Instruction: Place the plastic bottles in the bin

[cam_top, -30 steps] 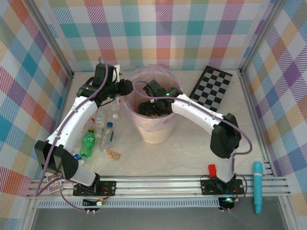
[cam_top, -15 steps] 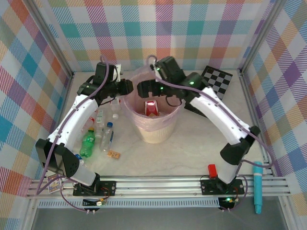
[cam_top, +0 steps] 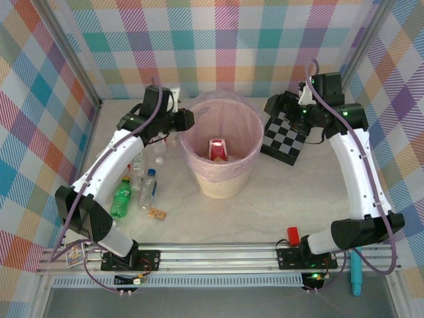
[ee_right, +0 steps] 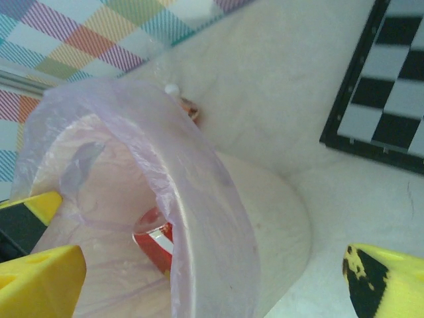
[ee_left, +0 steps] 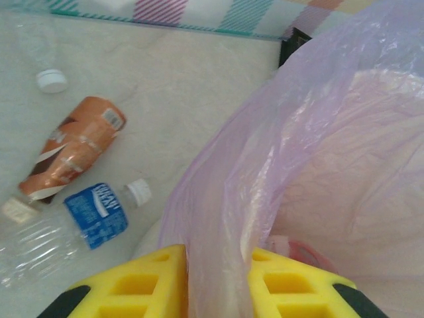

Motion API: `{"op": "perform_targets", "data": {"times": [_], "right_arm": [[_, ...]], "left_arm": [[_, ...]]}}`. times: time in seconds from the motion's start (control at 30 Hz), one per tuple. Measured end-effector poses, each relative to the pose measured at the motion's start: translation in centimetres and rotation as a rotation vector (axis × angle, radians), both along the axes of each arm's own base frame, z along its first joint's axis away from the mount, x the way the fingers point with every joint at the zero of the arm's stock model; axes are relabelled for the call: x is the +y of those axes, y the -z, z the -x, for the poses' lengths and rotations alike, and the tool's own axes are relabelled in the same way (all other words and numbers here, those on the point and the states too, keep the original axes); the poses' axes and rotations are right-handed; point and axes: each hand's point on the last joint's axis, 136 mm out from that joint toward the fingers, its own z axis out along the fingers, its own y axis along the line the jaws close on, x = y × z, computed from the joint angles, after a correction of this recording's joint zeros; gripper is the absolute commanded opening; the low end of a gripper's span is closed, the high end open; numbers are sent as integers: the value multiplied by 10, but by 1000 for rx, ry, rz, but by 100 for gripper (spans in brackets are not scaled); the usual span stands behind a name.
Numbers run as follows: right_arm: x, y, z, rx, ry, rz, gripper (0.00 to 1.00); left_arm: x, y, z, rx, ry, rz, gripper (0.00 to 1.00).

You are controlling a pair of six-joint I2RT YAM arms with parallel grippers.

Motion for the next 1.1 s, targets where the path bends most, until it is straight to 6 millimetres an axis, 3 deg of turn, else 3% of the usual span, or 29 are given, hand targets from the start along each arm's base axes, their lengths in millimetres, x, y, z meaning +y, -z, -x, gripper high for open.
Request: {"op": "perform_targets", "data": {"times": [0.17, 0.37, 0.43, 0.57, 0.87, 1.1], "right_arm": [[-21, 14, 7, 64, 32, -44, 99], [-22, 28, 34, 106, 6, -55, 100], [-24, 31, 37, 115, 3, -53, 99], [-25, 38, 38, 134, 1, -55, 97], [-24, 57, 38, 172, 0, -56, 95], [-24, 62, 33, 161, -3, -60, 93]], "left_arm": [[-40, -1, 3, -17, 89, 21, 25], [-82, -4, 10, -31, 206, 68, 29], [-92, -4, 14, -30, 243, 86, 34], [-105, 1, 21, -13, 304, 100, 61], [-100, 8, 24, 11, 323, 67, 99], [-65, -3, 19, 6, 259, 30, 100]]}}
